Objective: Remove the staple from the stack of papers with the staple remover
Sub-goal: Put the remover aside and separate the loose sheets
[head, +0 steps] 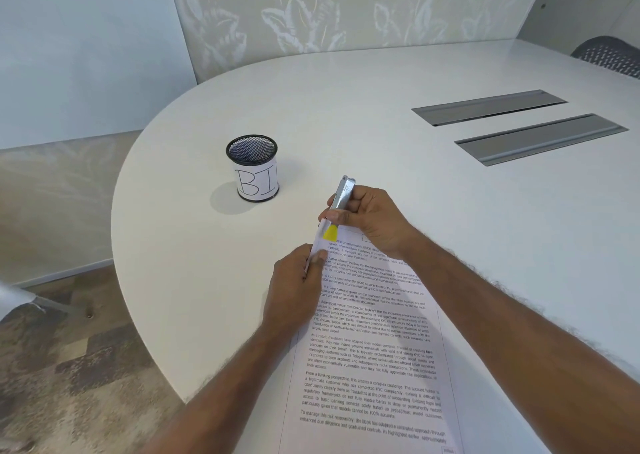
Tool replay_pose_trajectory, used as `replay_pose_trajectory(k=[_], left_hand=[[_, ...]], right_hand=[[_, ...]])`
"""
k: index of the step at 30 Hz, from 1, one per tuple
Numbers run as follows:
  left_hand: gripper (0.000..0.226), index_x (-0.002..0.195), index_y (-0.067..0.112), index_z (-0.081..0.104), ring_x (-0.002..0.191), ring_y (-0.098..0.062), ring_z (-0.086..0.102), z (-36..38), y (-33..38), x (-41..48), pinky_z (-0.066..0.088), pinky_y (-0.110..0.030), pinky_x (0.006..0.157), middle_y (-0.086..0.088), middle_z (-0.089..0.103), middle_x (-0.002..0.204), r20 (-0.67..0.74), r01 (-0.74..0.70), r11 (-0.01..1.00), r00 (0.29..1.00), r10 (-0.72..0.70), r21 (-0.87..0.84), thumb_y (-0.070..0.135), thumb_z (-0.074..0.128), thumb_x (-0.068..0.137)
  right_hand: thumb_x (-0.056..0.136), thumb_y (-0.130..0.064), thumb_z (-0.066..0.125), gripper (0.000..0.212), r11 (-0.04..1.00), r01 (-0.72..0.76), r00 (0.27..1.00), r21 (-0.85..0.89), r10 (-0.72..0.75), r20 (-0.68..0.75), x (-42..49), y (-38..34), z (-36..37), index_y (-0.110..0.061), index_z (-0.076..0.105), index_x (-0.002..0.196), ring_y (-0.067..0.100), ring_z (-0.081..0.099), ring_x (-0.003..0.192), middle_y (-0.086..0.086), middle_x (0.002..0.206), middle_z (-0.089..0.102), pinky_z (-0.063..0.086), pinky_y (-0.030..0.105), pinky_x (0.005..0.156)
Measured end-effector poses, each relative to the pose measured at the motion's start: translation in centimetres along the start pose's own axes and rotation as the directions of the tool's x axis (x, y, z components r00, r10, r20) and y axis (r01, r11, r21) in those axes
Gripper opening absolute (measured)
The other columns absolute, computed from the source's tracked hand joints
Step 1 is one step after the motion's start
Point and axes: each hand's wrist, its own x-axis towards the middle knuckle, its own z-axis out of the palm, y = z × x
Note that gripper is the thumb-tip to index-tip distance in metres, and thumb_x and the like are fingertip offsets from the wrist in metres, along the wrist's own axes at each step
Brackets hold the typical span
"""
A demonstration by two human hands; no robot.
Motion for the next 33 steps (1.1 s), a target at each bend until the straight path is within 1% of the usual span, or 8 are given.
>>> replay_pose_trajectory(k=[9, 14, 17, 20, 25, 28, 31, 33], left_hand=[[0.043, 0.084, 0.007, 0.062, 0.079, -0.039, 0.067, -0.1, -0.1, 0.1, 0.056, -0.061, 0.072, -0.014, 0.072, 0.081, 0.012, 0.013, 1.0, 1.0, -0.013, -0.002, 0.046, 0.046, 0.095], [0.041, 0.082, 0.014, 0.062, 0.079, -0.038, 0.068, -0.1, -0.1, 0.0, 0.058, -0.059, 0.072, -0.011, 0.073, 0.082, 0.025, 0.035, 0.999, 0.999, -0.034, -0.038, 0.05, 0.047, 0.095], [0.04, 0.081, 0.016, 0.061, 0.069, -0.024, 0.064, 0.0, -0.4, 0.0, 0.057, -0.056, 0.071, -0.01, 0.072, 0.082, 0.037, 0.045, 0.996, 0.998, -0.043, -0.076, 0.051, 0.048, 0.095], [0.041, 0.08, 0.016, 0.06, 0.066, -0.013, 0.056, 0.0, -0.4, 0.0, 0.054, -0.045, 0.063, -0.01, 0.07, 0.08, 0.046, 0.044, 0.994, 0.998, -0.039, -0.098, 0.052, 0.049, 0.095], [0.032, 0.077, 0.023, 0.061, 0.062, -0.005, 0.058, -0.2, -0.4, -0.3, 0.049, -0.029, 0.057, 0.004, 0.071, 0.072, 0.071, 0.031, 0.99, 0.997, -0.022, -0.137, 0.045, 0.051, 0.099], [0.033, 0.075, 0.019, 0.058, 0.062, -0.005, 0.056, -0.5, -0.1, -0.5, 0.047, -0.026, 0.057, 0.008, 0.065, 0.066, 0.084, 0.053, 0.983, 0.996, -0.038, -0.177, 0.042, 0.054, 0.099], [0.047, 0.086, -0.001, 0.054, 0.07, -0.021, 0.053, -1.1, 0.4, -0.6, 0.047, -0.038, 0.066, -0.022, 0.06, 0.076, 0.081, 0.047, 0.96, 0.996, -0.025, -0.277, 0.045, 0.056, 0.096], [0.044, 0.089, -0.001, 0.058, 0.071, -0.03, 0.058, -1.6, 0.6, -0.7, 0.051, -0.042, 0.069, -0.016, 0.065, 0.078, 0.063, 0.051, 0.943, 0.997, -0.032, -0.328, 0.041, 0.058, 0.097]], right_hand=[[0.085, 0.006, 0.069, 0.017, 0.999, 0.012, 0.999, -0.045, -0.01, 0.049, 0.3, -0.7, -0.8, -0.003, 0.069, 0.1, 0.023, 0.073, 0.091, 0.014, 0.096, 0.075, 0.056, 0.03, 0.086], [0.097, -0.012, 0.06, 0.017, 0.992, 0.011, 0.913, -0.125, -0.061, -0.403, 1.2, -1.2, -4.7, -0.006, 0.07, 0.085, 0.013, 0.059, 0.065, 0.004, 0.074, 0.064, 0.05, 0.028, 0.071], [0.091, -0.026, 0.064, 0.041, 0.636, -0.198, 0.92, -0.746, -0.142, -0.365, 0.6, 0.2, -8.4, -0.015, 0.054, 0.054, 0.01, 0.039, 0.046, -0.005, 0.048, 0.045, 0.033, 0.026, 0.054], [0.084, -0.025, 0.067, 0.042, 0.418, -0.282, 0.928, -0.864, -0.109, -0.356, -0.6, 1.9, -10.3, -0.011, 0.045, 0.051, 0.017, 0.03, 0.045, -0.001, 0.048, 0.03, 0.025, 0.03, 0.05], [0.079, -0.033, 0.075, 0.019, 0.494, -0.397, 0.887, -0.774, -0.012, -0.462, -1.2, 3.5, -11.5, -0.014, 0.076, 0.08, 0.017, 0.047, 0.058, -0.001, 0.062, 0.051, 0.037, 0.028, 0.058], [0.08, -0.046, 0.076, 0.038, 0.636, -0.428, 0.833, -0.642, 0.002, -0.553, -2.0, 3.1, -11.8, -0.025, 0.07, 0.111, 0.013, 0.057, 0.09, -0.004, 0.098, 0.062, 0.045, 0.03, 0.084], [0.095, -0.046, 0.055, 0.035, 0.795, -0.289, 0.725, -0.533, -0.182, -0.664, -4.3, 1.7, -11.2, -0.015, 0.067, 0.083, 0.015, 0.05, 0.075, 0.011, 0.084, 0.062, 0.038, 0.031, 0.072], [0.098, -0.04, 0.052, 0.04, 0.966, -0.088, 0.632, -0.242, -0.134, -0.763, -6.8, 0.8, -10.1, -0.004, 0.069, 0.09, 0.012, 0.058, 0.071, 0.017, 0.092, 0.068, 0.042, 0.033, 0.073]])
